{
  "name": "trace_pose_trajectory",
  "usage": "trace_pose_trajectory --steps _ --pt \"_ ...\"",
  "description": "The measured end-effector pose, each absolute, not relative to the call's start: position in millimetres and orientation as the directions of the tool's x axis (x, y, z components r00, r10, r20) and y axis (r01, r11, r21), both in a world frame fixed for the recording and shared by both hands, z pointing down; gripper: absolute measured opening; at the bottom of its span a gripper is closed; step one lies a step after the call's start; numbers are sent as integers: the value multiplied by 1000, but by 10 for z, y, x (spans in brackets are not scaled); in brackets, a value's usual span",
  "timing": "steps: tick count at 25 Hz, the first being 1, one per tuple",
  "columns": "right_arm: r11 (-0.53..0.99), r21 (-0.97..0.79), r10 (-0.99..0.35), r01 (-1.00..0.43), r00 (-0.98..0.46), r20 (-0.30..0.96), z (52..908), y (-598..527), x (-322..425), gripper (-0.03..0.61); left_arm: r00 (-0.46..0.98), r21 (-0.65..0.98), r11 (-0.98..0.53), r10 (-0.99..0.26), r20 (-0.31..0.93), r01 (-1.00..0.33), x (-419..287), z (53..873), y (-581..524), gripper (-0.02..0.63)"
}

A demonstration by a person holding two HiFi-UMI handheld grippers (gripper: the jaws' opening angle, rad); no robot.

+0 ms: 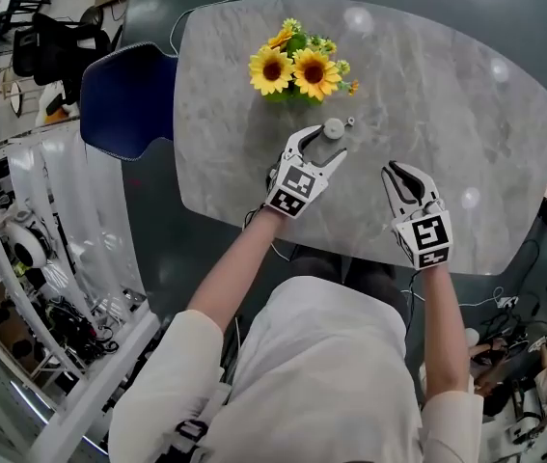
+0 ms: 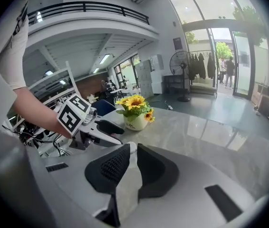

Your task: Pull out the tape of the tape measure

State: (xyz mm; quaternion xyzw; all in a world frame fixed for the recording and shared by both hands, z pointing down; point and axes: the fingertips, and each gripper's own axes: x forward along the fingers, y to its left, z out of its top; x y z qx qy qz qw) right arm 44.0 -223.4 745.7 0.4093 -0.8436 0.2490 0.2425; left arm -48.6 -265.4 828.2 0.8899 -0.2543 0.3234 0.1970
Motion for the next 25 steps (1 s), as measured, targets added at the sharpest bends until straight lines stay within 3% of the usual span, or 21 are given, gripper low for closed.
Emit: trace_pose_trajectory --steps 14,16,25 --pt "559 -252 -527 -790 -573 628 7740 -2279 386 66 518 100 -788 -298 802 -607 -445 8992 -2754 264" --pt "558 -250 -526 -791 -570 631 7734 -2270 403 66 496 74 -784 -314 810 -616 -472 9026 -2772 222" --pt "576 -215 -535 -789 -563 631 7539 -2224 411 66 524 100 -793 -296 798 -601 -469 8781 -2714 215"
